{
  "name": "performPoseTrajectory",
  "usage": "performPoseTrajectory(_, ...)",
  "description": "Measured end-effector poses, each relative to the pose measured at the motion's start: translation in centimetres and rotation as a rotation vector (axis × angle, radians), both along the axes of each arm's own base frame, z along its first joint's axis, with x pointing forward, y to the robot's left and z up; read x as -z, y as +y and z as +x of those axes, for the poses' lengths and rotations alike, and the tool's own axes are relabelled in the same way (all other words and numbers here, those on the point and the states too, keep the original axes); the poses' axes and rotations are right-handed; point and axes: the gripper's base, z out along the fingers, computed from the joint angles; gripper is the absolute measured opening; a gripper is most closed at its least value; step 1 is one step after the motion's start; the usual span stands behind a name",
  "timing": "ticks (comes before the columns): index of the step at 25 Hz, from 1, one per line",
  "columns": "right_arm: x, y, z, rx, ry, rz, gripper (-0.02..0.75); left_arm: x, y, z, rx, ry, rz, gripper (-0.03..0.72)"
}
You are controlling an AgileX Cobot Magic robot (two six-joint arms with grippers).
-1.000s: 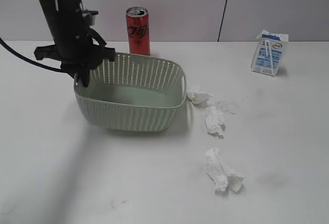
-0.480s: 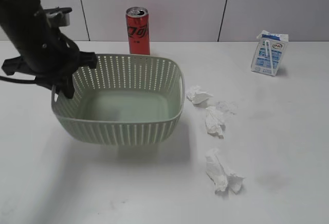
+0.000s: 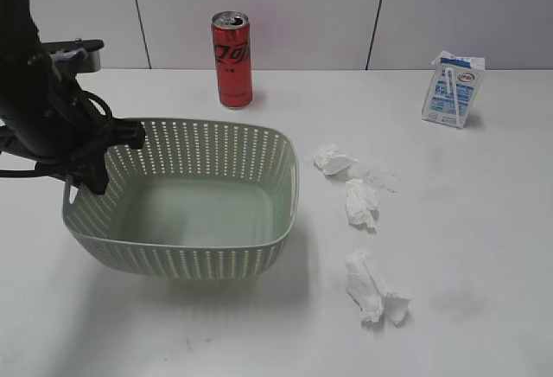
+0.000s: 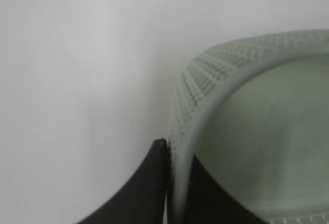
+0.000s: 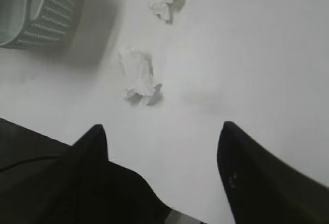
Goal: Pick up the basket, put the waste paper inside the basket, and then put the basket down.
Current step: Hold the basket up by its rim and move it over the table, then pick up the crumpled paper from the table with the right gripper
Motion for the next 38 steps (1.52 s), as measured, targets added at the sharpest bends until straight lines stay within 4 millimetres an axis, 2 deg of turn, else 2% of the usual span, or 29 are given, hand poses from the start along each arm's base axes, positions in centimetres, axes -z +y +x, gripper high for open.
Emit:
performPoseTrajectory(3, 0.6, 0.8, 4.5, -0.045, 0.11, 0.02, 0.501, 0.0, 0.0, 0.1, 0.0, -0.007, -0.002, 0.0)
performPoseTrajectory(5, 1.8, 1.8, 6.9, -0.088, 0.18, 0.0, 0.498, 0.0, 0.0, 0.1, 0.0, -0.011, -0.003, 0.0)
performPoseTrajectory(9, 5.3, 6.4, 9.3, -0.202, 0.282, -0.114, 0.498, 0.0, -0.1, 0.2, -0.002, -0.019, -0.006, 0.0)
performPoseTrajectory(11, 7.2, 9.2, 9.6, -0.244, 0.302, -0.18, 0.501, -0.1, -0.1, 0.3, -0.003, -0.031, -0.011, 0.0)
performPoseTrajectory(15, 11.1, 12.7, 10.3, -0.212, 0.342, -0.235, 0.553, -0.1, -0.1, 0.3, -0.003, -0.038, -0.011, 0.0)
performPoseTrajectory(22, 17.3, 13.8, 11.4, -0.177, 0.46, -0.297, 0.577, -0.1, -0.1, 0.4, -0.003, -0.044, -0.012, 0.0)
performPoseTrajectory(26, 18.6, 13.8, 11.4, -0.2, 0.479, -0.322, 0.559, -0.1, -0.1, 0.4, -0.001, -0.046, -0.008, 0.0)
performPoseTrajectory(29, 18.9, 13.8, 11.5, -0.199, 0.483, -0.325, 0.491, -0.1, -0.1, 0.4, 0.0, -0.047, -0.007, 0.0)
performPoseTrajectory(30, 18.9, 13.8, 11.5, -0.204, 0.48, -0.326, 0.447, -0.1, -0.1, 0.4, 0.0, -0.047, -0.007, 0.0)
performPoseTrajectory(35, 18.9, 13.8, 11.5, -0.205, 0.481, -0.326, 0.107, -0.1, -0.1, 0.4, 0.0, -0.048, -0.006, 0.0)
performPoseTrajectory(38, 18.7, 13.8, 11.5, -0.205, 0.474, -0.322, 0.046, -0.1, -0.1, 0.4, 0.0, -0.048, -0.006, 0.0)
